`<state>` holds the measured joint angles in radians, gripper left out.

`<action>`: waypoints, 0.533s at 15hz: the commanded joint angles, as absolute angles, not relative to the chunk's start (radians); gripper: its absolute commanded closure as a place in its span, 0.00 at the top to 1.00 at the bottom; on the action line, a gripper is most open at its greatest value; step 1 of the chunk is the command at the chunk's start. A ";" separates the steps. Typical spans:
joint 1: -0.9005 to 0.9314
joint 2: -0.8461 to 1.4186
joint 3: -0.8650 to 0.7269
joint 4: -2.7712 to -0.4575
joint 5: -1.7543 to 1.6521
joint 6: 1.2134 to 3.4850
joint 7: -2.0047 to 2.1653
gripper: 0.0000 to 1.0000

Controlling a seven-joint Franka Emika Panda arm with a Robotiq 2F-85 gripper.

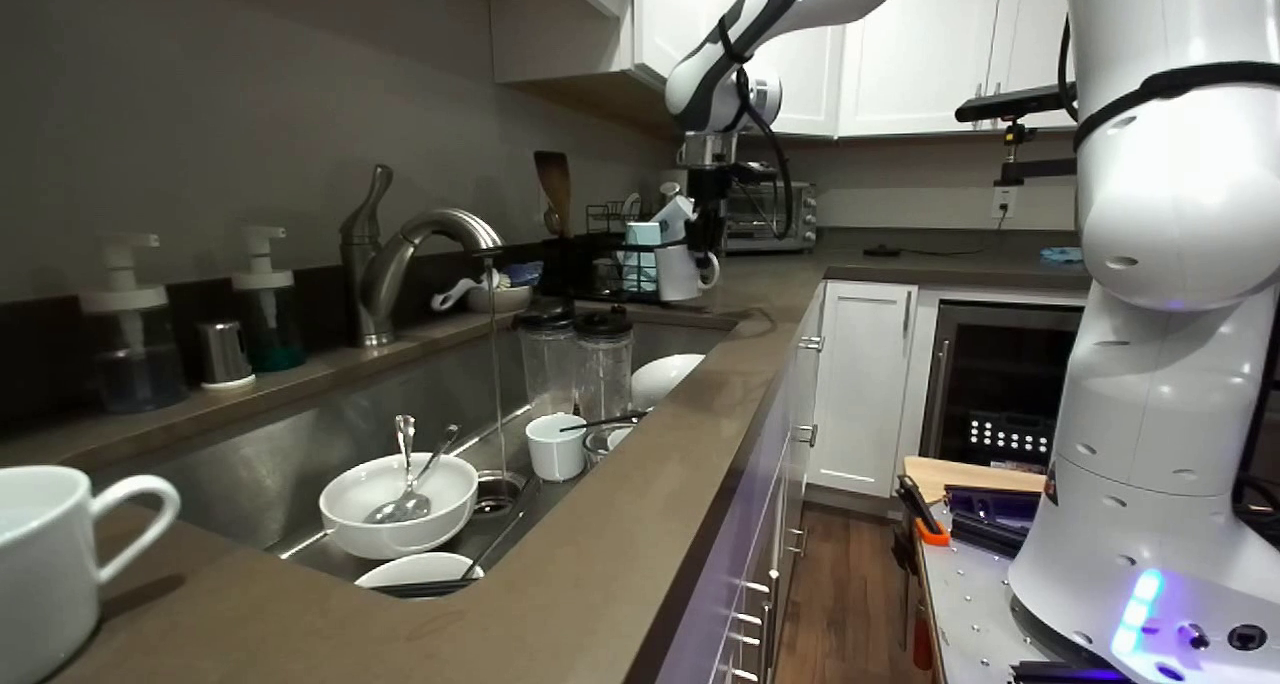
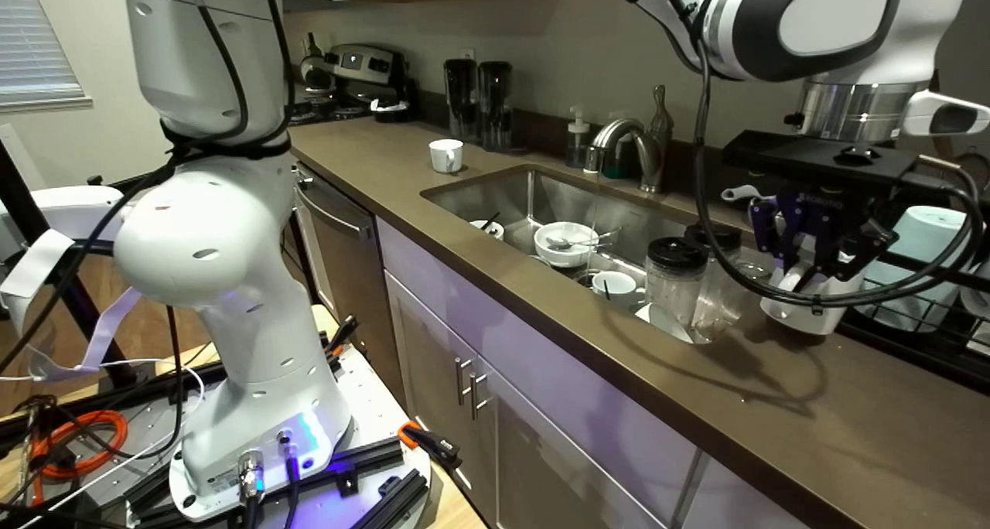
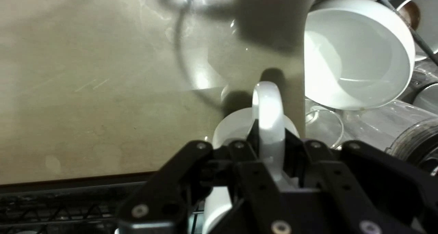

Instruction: Take the white mug on the right side of the counter, put some water in it and place it next to the white mug on the left

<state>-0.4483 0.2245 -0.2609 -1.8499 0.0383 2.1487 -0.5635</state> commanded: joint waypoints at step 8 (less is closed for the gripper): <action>-0.349 0.150 -0.255 -1.911 -0.025 2.178 -0.439 0.06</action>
<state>-0.3748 0.1991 -0.2587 -1.8693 0.0139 2.1490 -0.4915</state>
